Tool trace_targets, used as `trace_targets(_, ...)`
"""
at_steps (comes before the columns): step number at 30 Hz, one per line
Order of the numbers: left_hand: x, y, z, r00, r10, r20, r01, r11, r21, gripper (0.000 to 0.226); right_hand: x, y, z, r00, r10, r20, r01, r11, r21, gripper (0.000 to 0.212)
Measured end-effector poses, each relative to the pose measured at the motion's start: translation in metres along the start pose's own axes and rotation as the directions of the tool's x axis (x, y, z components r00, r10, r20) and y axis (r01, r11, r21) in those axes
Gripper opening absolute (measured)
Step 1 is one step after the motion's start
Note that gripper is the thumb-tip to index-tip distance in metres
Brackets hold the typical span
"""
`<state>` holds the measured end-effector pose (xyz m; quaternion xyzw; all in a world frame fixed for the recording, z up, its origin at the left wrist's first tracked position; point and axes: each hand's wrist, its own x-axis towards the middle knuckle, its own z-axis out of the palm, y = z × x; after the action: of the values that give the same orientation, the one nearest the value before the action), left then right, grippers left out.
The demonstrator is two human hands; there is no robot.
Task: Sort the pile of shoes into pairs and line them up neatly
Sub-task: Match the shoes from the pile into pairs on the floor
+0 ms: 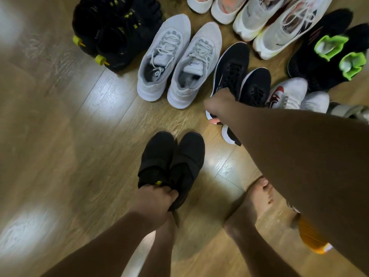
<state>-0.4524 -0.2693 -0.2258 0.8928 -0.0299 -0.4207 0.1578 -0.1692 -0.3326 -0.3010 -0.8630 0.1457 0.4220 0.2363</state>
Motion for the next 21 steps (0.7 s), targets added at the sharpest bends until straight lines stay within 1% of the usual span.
trace_targets(2,-0.004,0.009,-0.002,0.999,0.044,0.006,-0.044,0.999,-0.009,0.028,-0.008,0.006,-0.005,0.996,-0.084,0.001,0.083,0.992,0.099,0.021)
trace_targets(3,-0.007,0.015,-0.003,0.998,0.063,0.027,-0.063,0.998,-0.007,0.029,-0.016,0.012,-0.009,0.992,-0.125,-0.011,0.125,0.979,0.160,0.018)
trace_targets(4,-0.010,0.022,-0.005,0.996,0.084,0.027,-0.084,0.996,-0.016,0.029,-0.021,0.026,-0.014,0.988,-0.152,-0.036,0.156,0.963,0.219,0.022)
trace_targets(5,-0.012,0.029,-0.006,0.993,0.117,-0.011,-0.117,0.992,-0.041,0.029,-0.029,0.040,-0.021,0.981,-0.179,-0.069,0.191,0.947,0.258,0.029)
trace_targets(6,-0.013,0.036,-0.006,0.988,0.155,-0.004,-0.155,0.986,-0.069,0.030,-0.037,0.057,-0.028,0.975,-0.187,-0.118,0.212,0.942,0.259,0.035)
trace_targets(7,-0.014,0.041,-0.005,0.978,0.203,0.039,-0.200,0.976,-0.085,0.037,-0.044,0.075,-0.035,0.969,-0.173,-0.179,0.214,0.946,0.244,0.035)
trace_targets(8,-0.012,0.045,-0.008,0.966,0.248,0.072,-0.243,0.968,-0.068,0.044,-0.052,0.093,-0.042,0.958,-0.155,-0.241,0.211,0.951,0.228,0.033)
trace_targets(9,-0.009,0.049,-0.004,0.964,0.261,0.052,-0.260,0.965,-0.025,0.046,-0.058,0.113,-0.050,0.946,-0.133,-0.297,0.198,0.959,0.202,0.031)
trace_targets(10,-0.005,0.055,-0.004,0.967,0.245,0.066,-0.245,0.969,-0.001,0.047,-0.063,0.132,-0.059,0.929,-0.099,-0.355,0.170,0.970,0.176,0.030)
trace_targets(11,-0.003,0.065,-0.010,0.957,0.278,0.087,-0.280,0.960,0.015,0.045,-0.068,0.151,-0.072,0.911,-0.057,-0.408,0.136,0.977,0.167,0.029)
trace_targets(12,-0.001,0.076,-0.020,0.942,0.316,0.112,-0.318,0.948,-0.004,0.041,-0.070,0.171,-0.085,0.898,-0.001,-0.439,0.090,0.979,0.183,0.028)
trace_targets(14,0.007,0.098,-0.035,0.934,0.350,0.067,-0.349,0.937,-0.029,0.022,-0.076,0.209,-0.112,0.877,0.119,-0.466,-0.008,0.972,0.233,0.028)
trace_targets(15,0.013,0.108,-0.043,0.927,0.365,0.088,-0.362,0.931,-0.042,0.012,-0.079,0.226,-0.127,0.868,0.179,-0.463,-0.063,0.965,0.255,0.029)
trace_targets(16,0.020,0.118,-0.051,0.919,0.384,0.088,-0.377,0.922,-0.086,0.007,-0.082,0.243,-0.139,0.856,0.238,-0.460,-0.117,0.954,0.276,0.030)
trace_targets(17,0.028,0.129,-0.059,0.910,0.405,0.086,-0.397,0.912,-0.102,0.007,-0.083,0.260,-0.151,0.841,0.297,-0.453,-0.177,0.941,0.288,0.031)
trace_targets(19,0.044,0.150,-0.080,0.892,0.444,0.087,-0.434,0.893,-0.117,0.020,-0.082,0.289,-0.172,0.835,0.418,-0.358,-0.311,0.895,0.320,0.033)
trace_targets(21,0.064,0.173,-0.105,0.861,0.478,0.170,-0.464,0.878,-0.117,0.028,-0.081,0.315,-0.186,0.827,0.502,-0.254,-0.398,0.841,0.367,0.033)
